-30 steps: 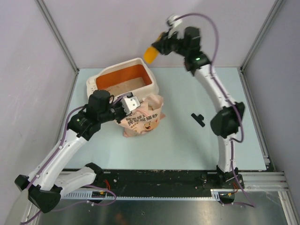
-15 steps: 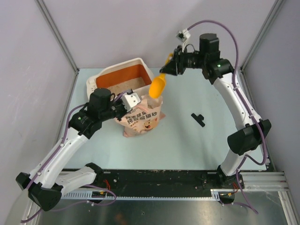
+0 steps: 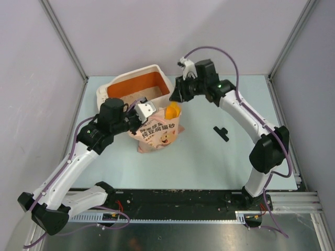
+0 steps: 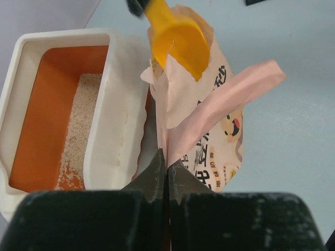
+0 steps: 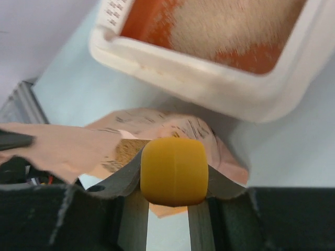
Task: Fill the litter box with clean litter
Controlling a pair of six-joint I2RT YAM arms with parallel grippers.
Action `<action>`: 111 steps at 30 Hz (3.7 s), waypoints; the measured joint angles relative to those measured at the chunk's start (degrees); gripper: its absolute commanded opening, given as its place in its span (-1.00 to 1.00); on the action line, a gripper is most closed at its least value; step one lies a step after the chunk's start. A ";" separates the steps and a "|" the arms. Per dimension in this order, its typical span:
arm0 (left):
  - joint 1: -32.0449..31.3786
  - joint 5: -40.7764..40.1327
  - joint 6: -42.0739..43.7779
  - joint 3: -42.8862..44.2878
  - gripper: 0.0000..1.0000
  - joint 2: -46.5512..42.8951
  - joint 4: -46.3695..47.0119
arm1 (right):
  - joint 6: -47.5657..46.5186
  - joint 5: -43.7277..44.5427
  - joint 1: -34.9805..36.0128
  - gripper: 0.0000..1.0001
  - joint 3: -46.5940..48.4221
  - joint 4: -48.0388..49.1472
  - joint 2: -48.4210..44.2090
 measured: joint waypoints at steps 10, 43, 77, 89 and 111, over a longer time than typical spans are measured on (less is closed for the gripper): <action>0.00 1.84 -11.30 1.99 -1.00 1.95 -0.09 | 6.58 19.39 7.93 -1.00 -19.67 13.16 -4.87; 0.04 2.01 -14.51 -0.66 0.20 3.23 4.35 | 45.29 0.90 -1.20 -1.00 -31.10 40.57 1.46; 0.04 3.43 -6.38 5.55 -1.00 10.47 -3.85 | 57.94 -2.60 -14.25 -1.00 -35.98 42.25 -7.98; 0.04 3.56 -5.44 6.73 -1.00 11.21 -4.44 | 63.08 -9.18 -18.12 -1.00 -38.40 49.92 -4.55; 0.00 2.78 -2.99 8.20 -1.00 12.55 -5.33 | 69.40 -14.25 -20.41 -1.00 -39.47 58.03 0.52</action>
